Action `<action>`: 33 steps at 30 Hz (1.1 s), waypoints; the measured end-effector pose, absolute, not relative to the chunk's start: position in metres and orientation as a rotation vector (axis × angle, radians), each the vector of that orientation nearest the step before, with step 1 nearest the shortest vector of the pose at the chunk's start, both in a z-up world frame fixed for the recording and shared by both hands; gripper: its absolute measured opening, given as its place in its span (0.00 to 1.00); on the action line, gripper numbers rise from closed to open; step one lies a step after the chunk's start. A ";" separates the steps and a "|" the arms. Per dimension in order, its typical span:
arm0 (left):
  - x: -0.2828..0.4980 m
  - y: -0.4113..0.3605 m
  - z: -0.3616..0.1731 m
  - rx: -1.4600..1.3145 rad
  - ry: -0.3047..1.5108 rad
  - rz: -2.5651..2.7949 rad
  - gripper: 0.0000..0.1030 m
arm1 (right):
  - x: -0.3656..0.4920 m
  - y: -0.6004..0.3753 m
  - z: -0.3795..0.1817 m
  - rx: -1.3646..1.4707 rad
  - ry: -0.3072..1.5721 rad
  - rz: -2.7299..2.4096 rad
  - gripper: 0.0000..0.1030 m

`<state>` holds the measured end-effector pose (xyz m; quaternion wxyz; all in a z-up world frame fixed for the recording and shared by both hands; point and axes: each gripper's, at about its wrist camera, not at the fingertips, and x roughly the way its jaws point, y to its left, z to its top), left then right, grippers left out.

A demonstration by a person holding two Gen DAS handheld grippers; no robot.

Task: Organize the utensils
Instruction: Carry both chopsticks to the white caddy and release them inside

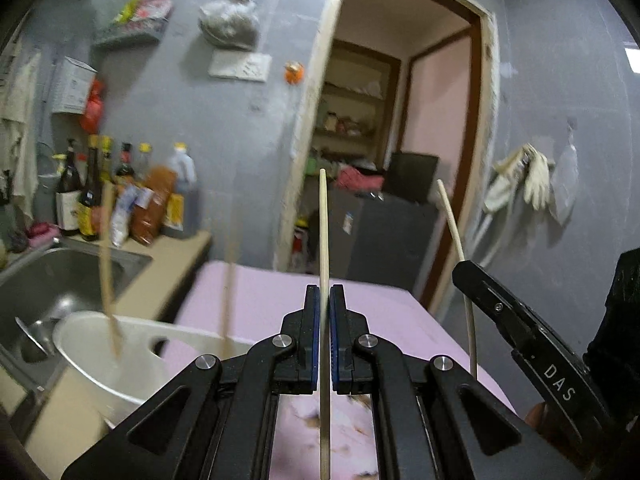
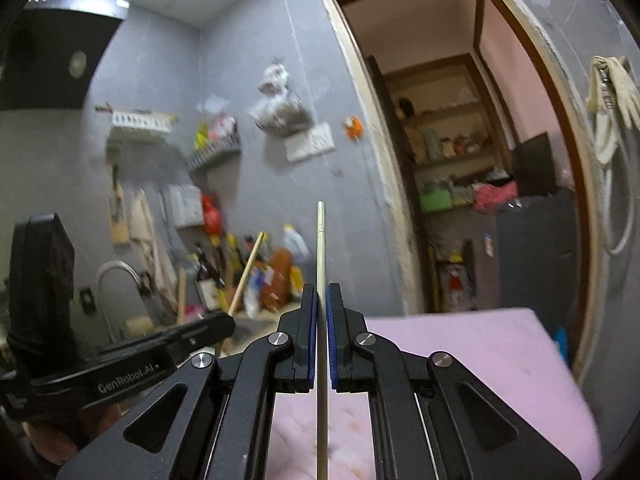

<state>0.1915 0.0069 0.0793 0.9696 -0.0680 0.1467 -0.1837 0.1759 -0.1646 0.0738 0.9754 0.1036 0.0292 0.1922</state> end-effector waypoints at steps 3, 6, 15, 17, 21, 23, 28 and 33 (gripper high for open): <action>0.194 0.037 0.093 -0.154 0.254 -0.321 0.02 | 0.188 -0.144 0.086 0.246 0.014 0.441 0.03; 0.199 0.066 0.105 -0.180 0.215 -0.285 0.02 | 0.200 -0.125 0.097 0.295 -0.033 0.499 0.03; 0.227 0.145 0.109 -0.314 0.128 -0.138 0.02 | 0.231 -0.094 0.108 0.387 -0.134 0.539 0.03; 0.232 0.153 0.104 -0.338 0.127 -0.112 0.02 | 0.238 -0.088 0.102 0.385 -0.135 0.530 0.03; 0.235 0.154 0.091 -0.331 0.116 -0.069 0.02 | 0.243 -0.079 0.089 0.349 -0.126 0.509 0.03; 0.233 0.151 0.084 -0.316 0.106 -0.050 0.02 | 0.244 -0.075 0.081 0.328 -0.119 0.504 0.03; 0.229 0.144 0.068 -0.287 0.103 -0.012 0.02 | 0.246 -0.065 0.068 0.290 -0.106 0.498 0.03; 0.224 0.134 0.052 -0.259 0.151 0.012 0.03 | 0.241 -0.055 0.058 0.237 -0.088 0.499 0.03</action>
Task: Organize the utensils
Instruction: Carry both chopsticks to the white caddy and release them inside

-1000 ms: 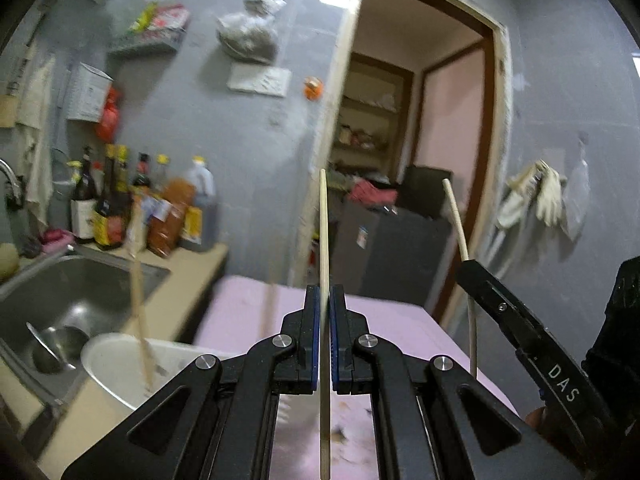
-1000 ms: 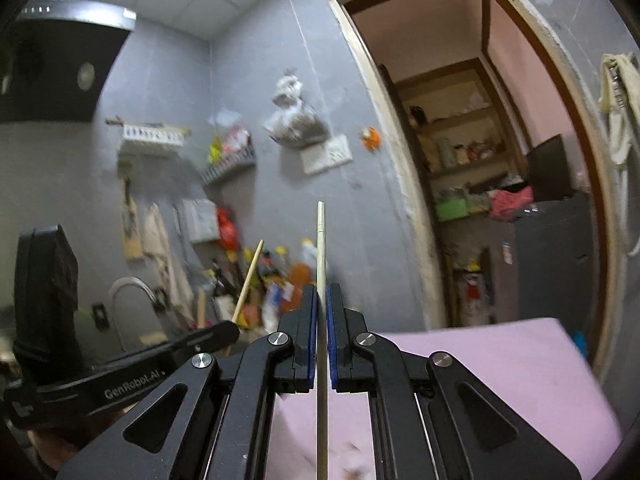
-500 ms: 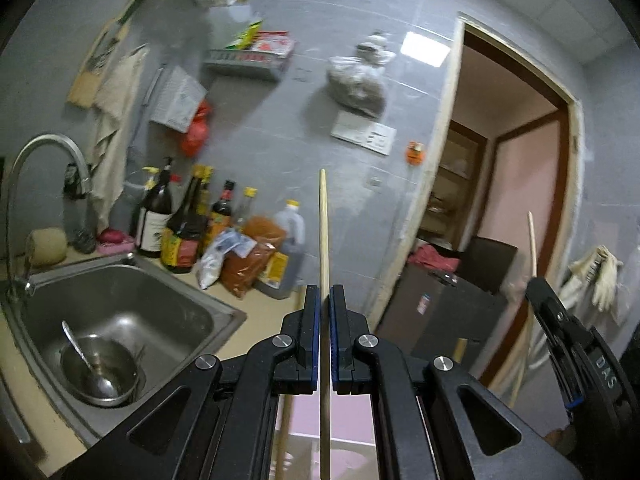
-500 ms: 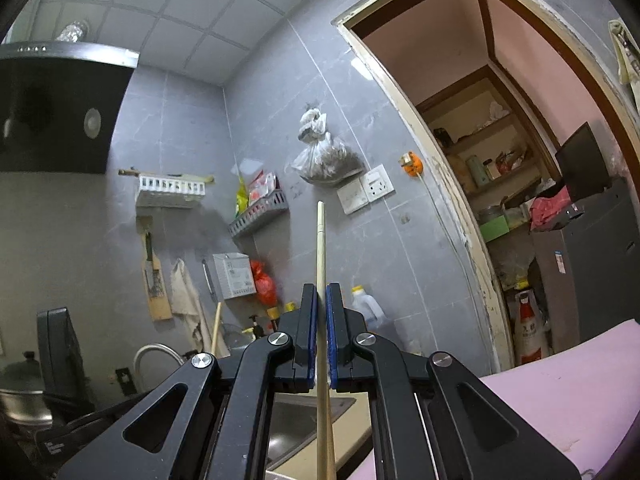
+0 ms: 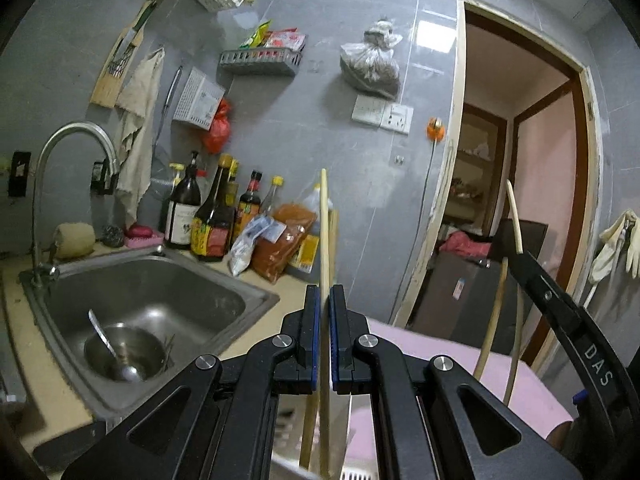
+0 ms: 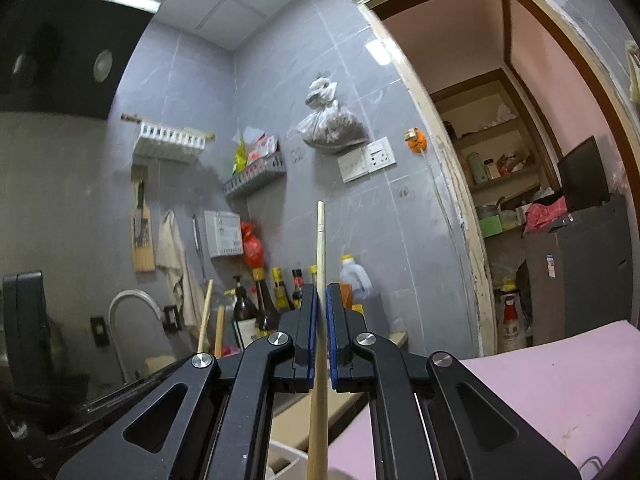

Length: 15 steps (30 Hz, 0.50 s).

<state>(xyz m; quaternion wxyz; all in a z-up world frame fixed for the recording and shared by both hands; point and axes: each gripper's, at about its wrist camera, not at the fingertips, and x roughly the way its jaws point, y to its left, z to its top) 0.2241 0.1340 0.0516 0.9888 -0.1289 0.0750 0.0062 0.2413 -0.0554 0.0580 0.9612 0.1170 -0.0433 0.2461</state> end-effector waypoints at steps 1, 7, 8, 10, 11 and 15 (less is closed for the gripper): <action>0.223 0.133 0.048 -0.265 0.164 0.014 0.03 | 0.240 -0.054 0.056 0.222 -0.085 0.505 0.03; 0.220 0.125 0.037 -0.230 0.206 0.023 0.03 | 0.237 -0.053 0.049 0.187 -0.035 0.530 0.03; 0.220 0.125 0.036 -0.228 0.218 0.017 0.03 | 0.236 -0.053 0.048 0.180 -0.024 0.534 0.03; 0.221 0.124 0.035 -0.230 0.245 0.006 0.03 | 0.234 -0.053 0.046 0.168 0.000 0.539 0.03; 0.220 0.124 0.034 -0.235 0.256 -0.001 0.03 | 0.233 -0.054 0.045 0.166 0.013 0.542 0.03; 0.218 0.125 0.034 -0.251 0.310 -0.047 0.04 | 0.228 -0.059 0.045 0.159 0.062 0.544 0.04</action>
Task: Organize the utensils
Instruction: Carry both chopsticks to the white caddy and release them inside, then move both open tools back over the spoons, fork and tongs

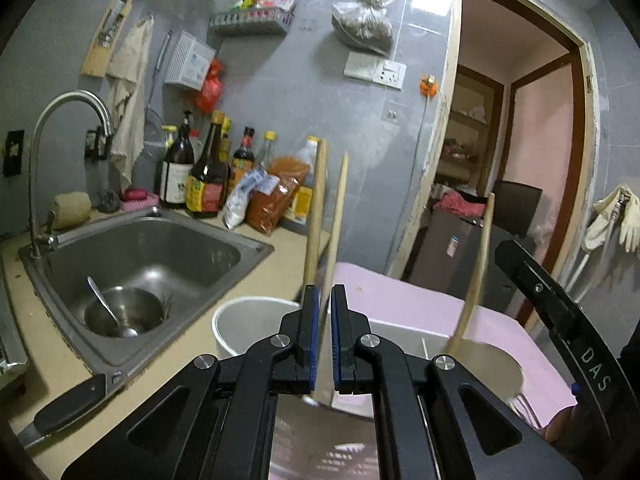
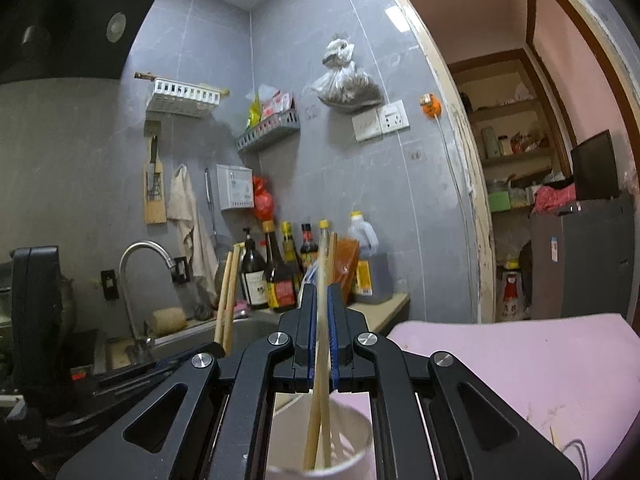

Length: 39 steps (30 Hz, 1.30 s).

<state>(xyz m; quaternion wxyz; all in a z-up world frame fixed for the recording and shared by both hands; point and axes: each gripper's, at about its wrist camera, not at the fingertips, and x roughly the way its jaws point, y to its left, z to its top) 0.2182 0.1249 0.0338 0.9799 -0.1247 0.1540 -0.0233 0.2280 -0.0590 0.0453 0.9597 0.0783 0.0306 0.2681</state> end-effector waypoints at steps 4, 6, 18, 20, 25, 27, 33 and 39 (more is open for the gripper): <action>0.213 0.124 0.036 -0.265 0.331 -0.068 0.04 | 0.219 -0.066 0.046 0.153 0.074 0.543 0.05; 0.209 0.123 0.039 -0.269 0.333 -0.078 0.08 | 0.214 -0.070 0.046 0.157 0.079 0.543 0.07; 0.179 0.105 0.062 -0.236 0.281 -0.056 0.53 | 0.184 -0.126 0.060 0.166 0.107 0.428 0.44; 0.174 0.098 0.066 -0.234 0.268 -0.070 0.56 | 0.176 -0.137 0.063 0.145 0.095 0.396 0.48; 0.163 0.077 0.076 -0.187 0.241 -0.112 0.76 | 0.160 -0.161 0.070 0.127 0.079 0.340 0.75; 0.159 0.070 0.078 -0.184 0.230 -0.165 0.79 | 0.152 -0.172 0.072 0.121 0.069 0.315 0.78; 0.148 0.044 0.081 -0.178 0.214 -0.270 0.90 | 0.133 -0.199 0.074 0.104 0.056 0.252 1.00; 0.141 0.018 0.080 -0.146 0.224 -0.327 0.94 | 0.114 -0.224 0.072 0.099 0.046 0.198 1.00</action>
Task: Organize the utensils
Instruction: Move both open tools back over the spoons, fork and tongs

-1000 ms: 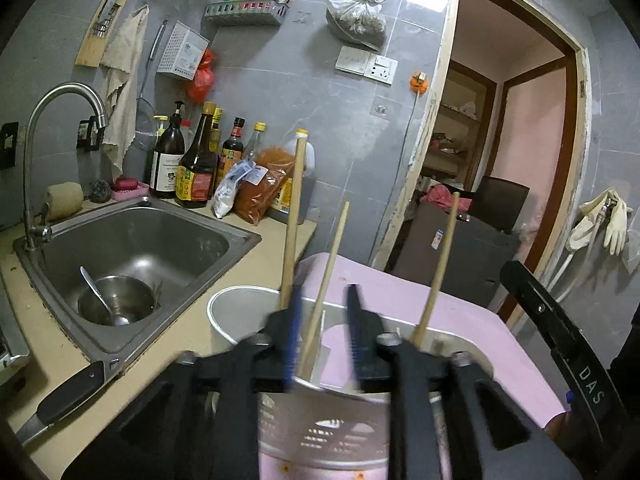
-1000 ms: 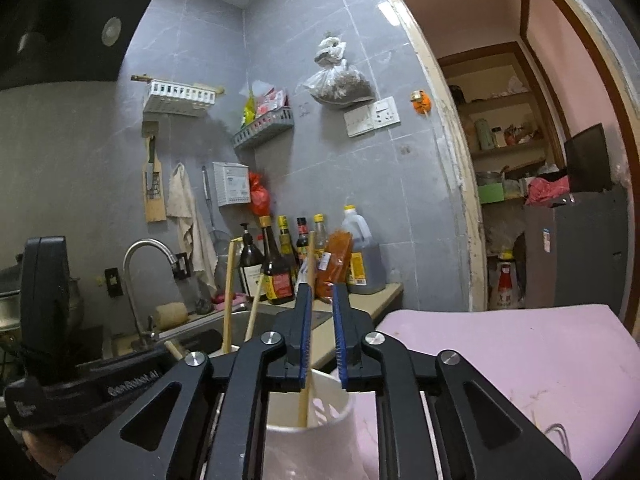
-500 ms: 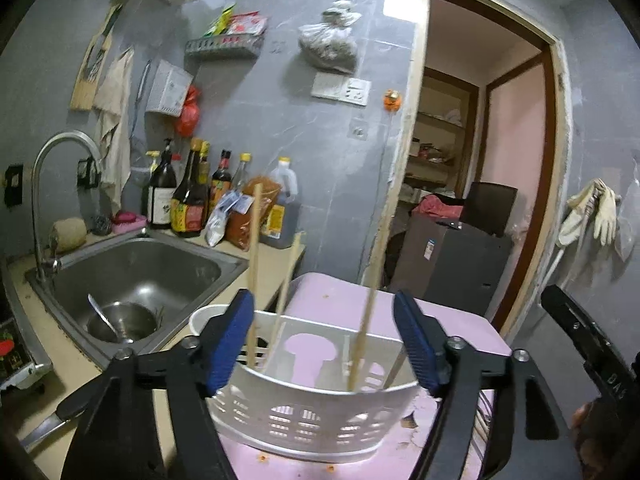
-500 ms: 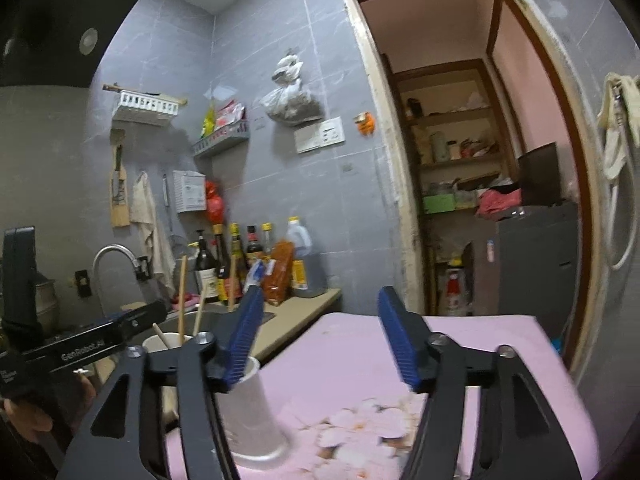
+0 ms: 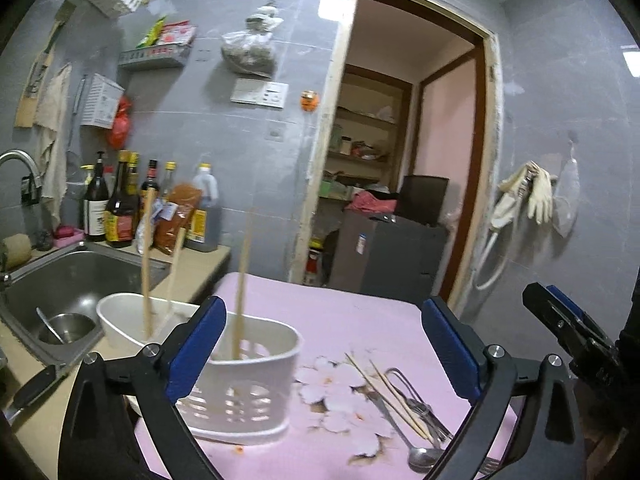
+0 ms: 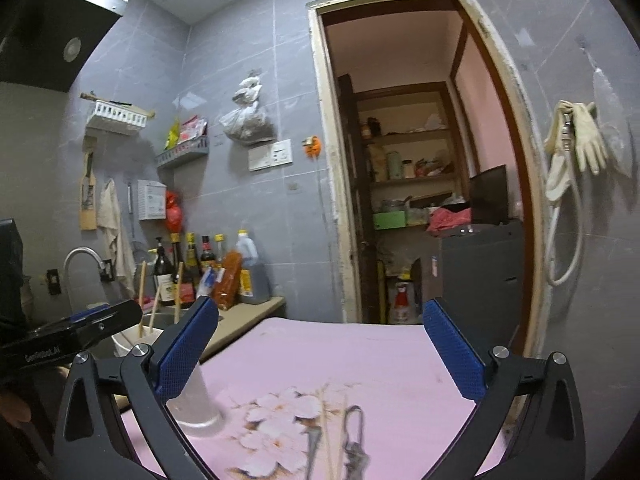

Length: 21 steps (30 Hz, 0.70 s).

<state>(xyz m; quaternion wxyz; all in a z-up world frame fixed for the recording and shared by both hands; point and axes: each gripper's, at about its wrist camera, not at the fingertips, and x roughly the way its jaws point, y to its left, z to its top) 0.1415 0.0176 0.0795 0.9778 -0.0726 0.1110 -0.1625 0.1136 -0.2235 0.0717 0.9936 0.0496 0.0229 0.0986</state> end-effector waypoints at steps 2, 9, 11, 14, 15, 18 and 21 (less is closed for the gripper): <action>0.141 0.009 0.077 -0.136 0.238 -0.344 0.94 | 0.110 -0.231 0.069 0.091 0.055 0.184 1.00; 0.145 -0.019 0.059 -0.093 0.315 -0.408 0.94 | 0.106 -0.253 0.057 0.056 0.107 0.134 1.00; 0.148 -0.026 0.052 -0.084 0.345 -0.420 0.94 | 0.106 -0.258 0.051 0.051 0.131 0.121 1.00; 0.156 -0.037 0.040 -0.067 0.424 -0.438 0.94 | 0.109 -0.263 0.042 0.042 0.180 0.108 1.00; 0.159 -0.040 0.036 -0.059 0.454 -0.438 0.94 | 0.110 -0.264 0.038 0.034 0.204 0.102 1.00; 0.170 -0.048 0.027 -0.038 0.538 -0.449 0.94 | 0.116 -0.268 0.028 0.017 0.281 0.093 1.00; 0.182 -0.057 0.016 -0.021 0.624 -0.476 0.93 | 0.124 -0.272 0.018 0.014 0.368 0.096 0.95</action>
